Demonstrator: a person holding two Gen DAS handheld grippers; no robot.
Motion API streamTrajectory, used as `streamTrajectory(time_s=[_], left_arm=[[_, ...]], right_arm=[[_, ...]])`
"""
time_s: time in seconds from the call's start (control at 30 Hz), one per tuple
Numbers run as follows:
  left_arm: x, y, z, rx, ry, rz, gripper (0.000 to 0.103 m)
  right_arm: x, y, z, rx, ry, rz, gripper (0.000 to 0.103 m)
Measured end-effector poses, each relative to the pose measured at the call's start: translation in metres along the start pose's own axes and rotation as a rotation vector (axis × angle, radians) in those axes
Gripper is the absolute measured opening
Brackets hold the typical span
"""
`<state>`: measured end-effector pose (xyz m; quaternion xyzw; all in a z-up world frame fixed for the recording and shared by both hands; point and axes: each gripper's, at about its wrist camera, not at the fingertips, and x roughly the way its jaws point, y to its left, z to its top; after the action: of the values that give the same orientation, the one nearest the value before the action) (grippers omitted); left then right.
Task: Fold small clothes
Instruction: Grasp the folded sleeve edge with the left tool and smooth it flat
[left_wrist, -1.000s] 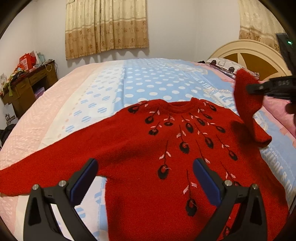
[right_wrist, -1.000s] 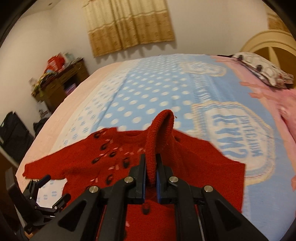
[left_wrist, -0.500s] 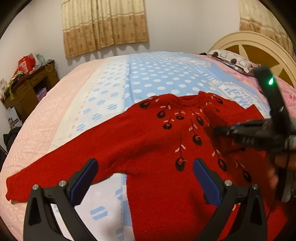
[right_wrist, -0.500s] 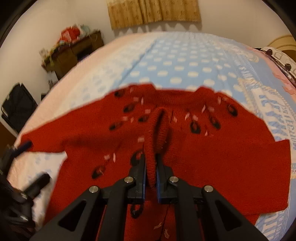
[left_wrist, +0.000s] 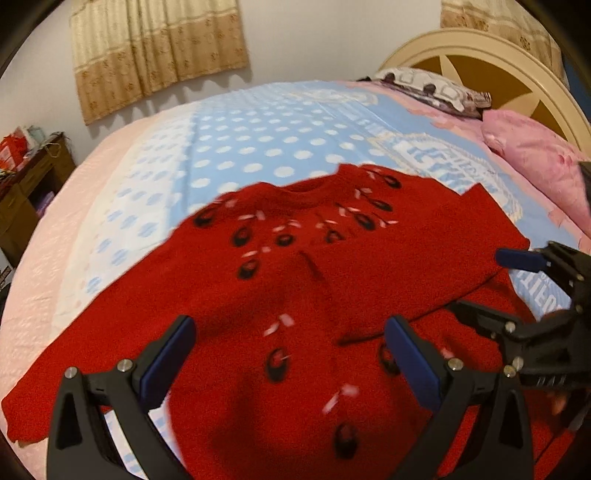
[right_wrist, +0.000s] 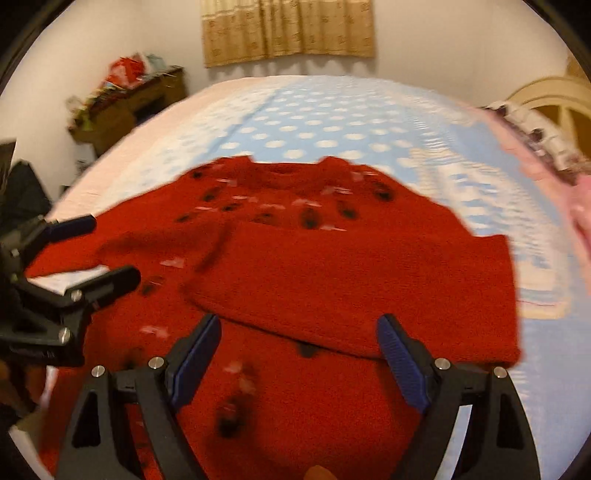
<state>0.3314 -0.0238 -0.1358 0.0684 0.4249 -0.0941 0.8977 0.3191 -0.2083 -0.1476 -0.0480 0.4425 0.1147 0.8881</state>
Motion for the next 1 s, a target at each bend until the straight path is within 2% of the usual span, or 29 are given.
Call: streamTrajectory(time_s=[0.03,0.1,0.23,0.3,0.43,0.5,0.57,0.6,0.67,0.83,1.0], left_arm=[[0.005,-0.005,0.002,0.010,0.011,-0.007,0.103],[0.018,-0.017,0.006,0.029,0.031,-0.013,0.097],[0.048,-0.036,0.009,0.063,0.097,-0.023,0.074],[0.061,-0.041,0.009,0.060,0.131,-0.027,0.069],[0.066,-0.042,0.012,0.018,0.116,-0.048,0.066],[0.065,-0.040,0.013,-0.006,0.112,-0.072,0.058],[0.065,-0.039,0.015,-0.010,0.100,-0.082,0.035],[0.064,-0.040,0.015,-0.008,0.099,-0.076,0.030],[0.060,-0.041,0.016,-0.005,0.089,-0.095,0.014],[0.053,-0.044,0.019,0.016,0.068,-0.117,0.010],[0.038,-0.029,0.025,-0.027,0.032,-0.134,0.010]], right_arm=[[0.001,-0.004,-0.003,0.003,0.003,-0.032,0.086],[0.001,-0.011,-0.007,0.015,0.003,-0.042,0.086],[0.002,-0.023,-0.016,0.043,0.004,-0.074,0.087],[0.002,-0.027,-0.018,0.047,-0.003,-0.082,0.087],[0.002,-0.033,-0.022,0.066,-0.009,-0.077,0.087],[0.002,-0.036,-0.023,0.075,-0.010,-0.068,0.087],[0.002,-0.039,-0.024,0.088,-0.018,-0.063,0.087],[0.002,-0.039,-0.024,0.092,-0.021,-0.060,0.087],[0.003,-0.041,-0.026,0.102,-0.019,-0.052,0.087],[0.006,-0.043,-0.028,0.116,-0.014,-0.046,0.087],[0.000,-0.047,-0.030,0.138,-0.042,-0.019,0.087]])
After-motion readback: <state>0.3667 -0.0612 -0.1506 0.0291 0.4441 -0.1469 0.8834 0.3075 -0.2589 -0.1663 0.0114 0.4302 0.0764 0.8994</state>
